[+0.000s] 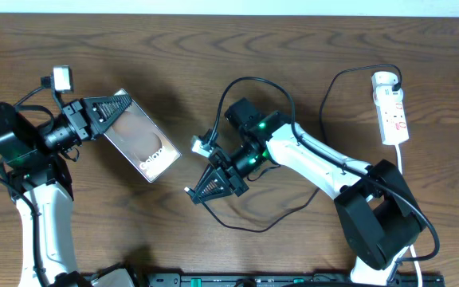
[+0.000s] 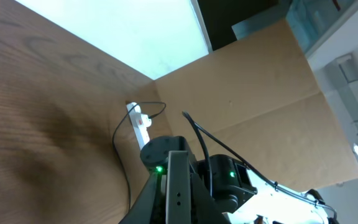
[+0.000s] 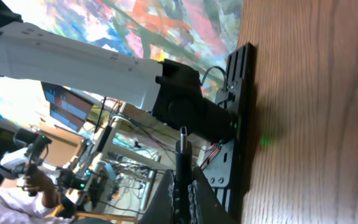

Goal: Plug charger to phone and switch on socket

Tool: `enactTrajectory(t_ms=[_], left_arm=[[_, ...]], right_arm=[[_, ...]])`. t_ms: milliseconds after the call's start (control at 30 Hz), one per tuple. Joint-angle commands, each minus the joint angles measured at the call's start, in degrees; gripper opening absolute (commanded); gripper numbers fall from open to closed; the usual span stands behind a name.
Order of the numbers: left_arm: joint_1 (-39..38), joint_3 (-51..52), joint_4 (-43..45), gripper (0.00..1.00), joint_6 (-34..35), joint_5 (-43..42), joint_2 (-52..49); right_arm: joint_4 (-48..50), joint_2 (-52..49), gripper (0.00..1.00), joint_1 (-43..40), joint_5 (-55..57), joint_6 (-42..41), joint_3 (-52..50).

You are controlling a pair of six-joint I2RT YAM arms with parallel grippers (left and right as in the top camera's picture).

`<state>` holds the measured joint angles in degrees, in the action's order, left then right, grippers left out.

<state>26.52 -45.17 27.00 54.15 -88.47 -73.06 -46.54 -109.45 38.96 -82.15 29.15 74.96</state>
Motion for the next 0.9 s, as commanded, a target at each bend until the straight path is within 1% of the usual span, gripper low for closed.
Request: enactTrajectory(t_ms=[0,167,300,600,867], left_arm=[[-0.63,-0.46,0.33,0.07,-1.95,-1.53,-0.04],[-0.63,-0.28,0.31,0.08,-2.08,-1.18,-0.04],[-0.63,-0.24,0.31,0.07,-2.08,-0.85,-0.04],[-0.63,-0.15,0.11,0.07,-2.08,0.68,-0.04],[-0.63,-0.15,0.11,0.07,-2.08,0.9,-0.04]], right_arm=[[3.37,0.11,0.01,0.04,-2.51,-4.48,0.48],[10.27,0.11,0.01,0.11,-3.17,-11.96,0.48],[14.38,0.11,0.01,0.09,-4.42,-14.91,0.48],[24.85,0.11,0.01,0.11,-4.42,-25.46,0.48],[32.3,0.11,0.01,0.11,-4.42,-32.37,0.48]])
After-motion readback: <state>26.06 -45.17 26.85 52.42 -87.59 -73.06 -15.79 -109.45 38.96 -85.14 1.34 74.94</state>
